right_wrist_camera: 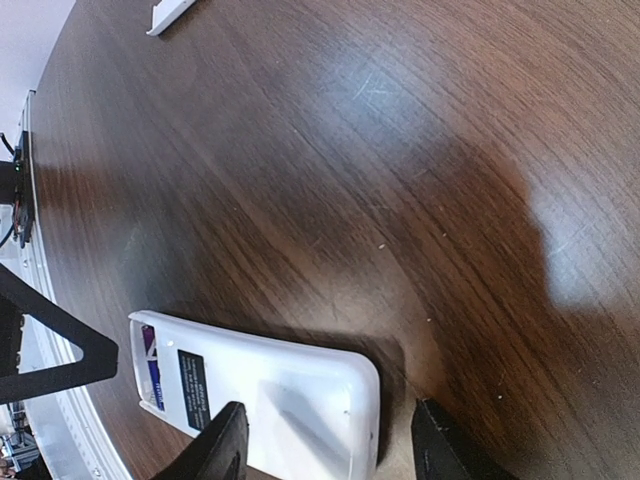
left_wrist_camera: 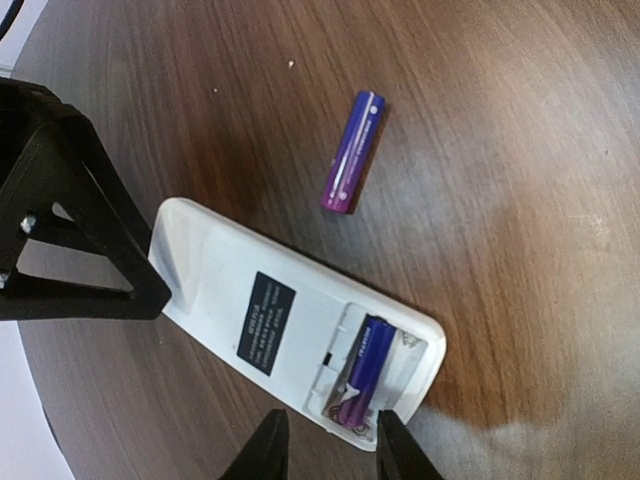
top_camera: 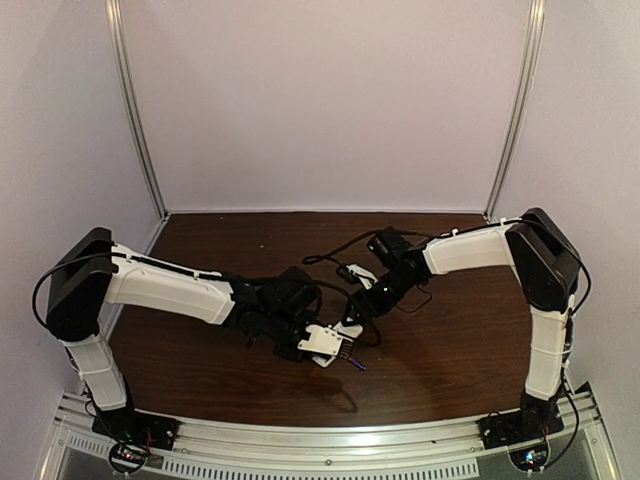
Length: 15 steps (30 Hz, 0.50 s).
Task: Load the batteries into the remote control
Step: Press the battery in the battery compartment.
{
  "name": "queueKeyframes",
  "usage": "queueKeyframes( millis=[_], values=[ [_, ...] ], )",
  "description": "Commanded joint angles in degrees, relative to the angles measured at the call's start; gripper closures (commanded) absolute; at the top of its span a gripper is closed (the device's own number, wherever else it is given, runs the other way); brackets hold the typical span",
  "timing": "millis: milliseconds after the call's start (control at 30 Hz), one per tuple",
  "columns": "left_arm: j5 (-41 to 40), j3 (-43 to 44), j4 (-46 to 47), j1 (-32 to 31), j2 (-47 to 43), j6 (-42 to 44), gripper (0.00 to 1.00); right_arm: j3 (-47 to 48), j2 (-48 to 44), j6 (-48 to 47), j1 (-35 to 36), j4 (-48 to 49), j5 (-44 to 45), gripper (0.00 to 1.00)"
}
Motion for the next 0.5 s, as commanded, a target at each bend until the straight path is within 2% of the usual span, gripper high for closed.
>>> queueKeyframes(
  millis=[0,467],
  values=[
    [-2.64,1.29,1.02,-0.72,1.83,1.86,0.67,1.27,1.32,-0.74,-0.23,-0.11,-0.84,0.43],
    [-9.45,-0.03,4.53,-2.19,3.67,4.47,0.75,1.28,2.28,-1.19,-0.27,0.09,-1.99,0.51]
  ],
)
